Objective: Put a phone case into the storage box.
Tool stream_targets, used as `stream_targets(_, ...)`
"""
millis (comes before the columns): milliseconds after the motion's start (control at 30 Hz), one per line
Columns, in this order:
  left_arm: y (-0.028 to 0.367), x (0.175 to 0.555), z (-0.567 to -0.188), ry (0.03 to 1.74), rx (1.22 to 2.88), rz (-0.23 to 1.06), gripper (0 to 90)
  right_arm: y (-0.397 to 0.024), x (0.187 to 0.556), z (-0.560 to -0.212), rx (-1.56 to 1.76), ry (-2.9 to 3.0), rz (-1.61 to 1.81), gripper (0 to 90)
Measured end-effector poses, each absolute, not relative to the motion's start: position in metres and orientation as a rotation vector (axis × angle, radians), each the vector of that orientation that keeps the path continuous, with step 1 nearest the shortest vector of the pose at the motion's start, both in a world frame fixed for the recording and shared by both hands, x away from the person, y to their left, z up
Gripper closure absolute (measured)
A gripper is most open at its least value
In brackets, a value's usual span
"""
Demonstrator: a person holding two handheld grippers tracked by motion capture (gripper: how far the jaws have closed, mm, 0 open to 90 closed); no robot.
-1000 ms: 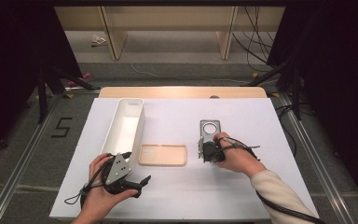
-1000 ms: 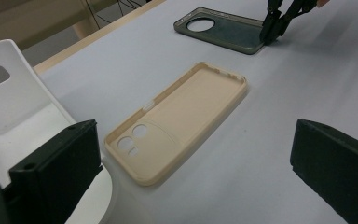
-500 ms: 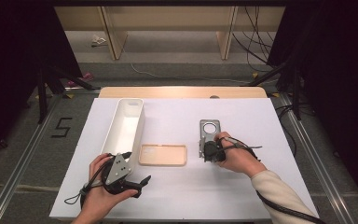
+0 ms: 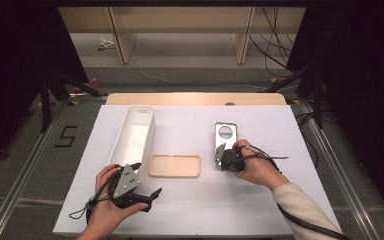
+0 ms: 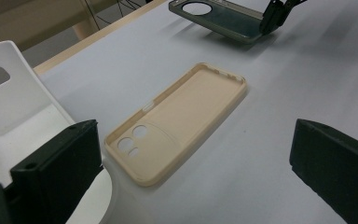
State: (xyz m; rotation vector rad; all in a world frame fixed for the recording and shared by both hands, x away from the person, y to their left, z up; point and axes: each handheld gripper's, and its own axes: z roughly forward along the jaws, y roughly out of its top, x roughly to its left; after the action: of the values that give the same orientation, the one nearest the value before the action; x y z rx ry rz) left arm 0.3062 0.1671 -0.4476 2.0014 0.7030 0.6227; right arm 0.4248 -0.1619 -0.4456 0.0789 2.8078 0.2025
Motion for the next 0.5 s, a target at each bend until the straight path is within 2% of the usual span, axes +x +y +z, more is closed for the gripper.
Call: stream_targets(500,0.167,0.306,-0.447,0.704,2.002,0.624,1.9,-0.178,0.411,-0.434,0.164,2.748,0.514,89.3)
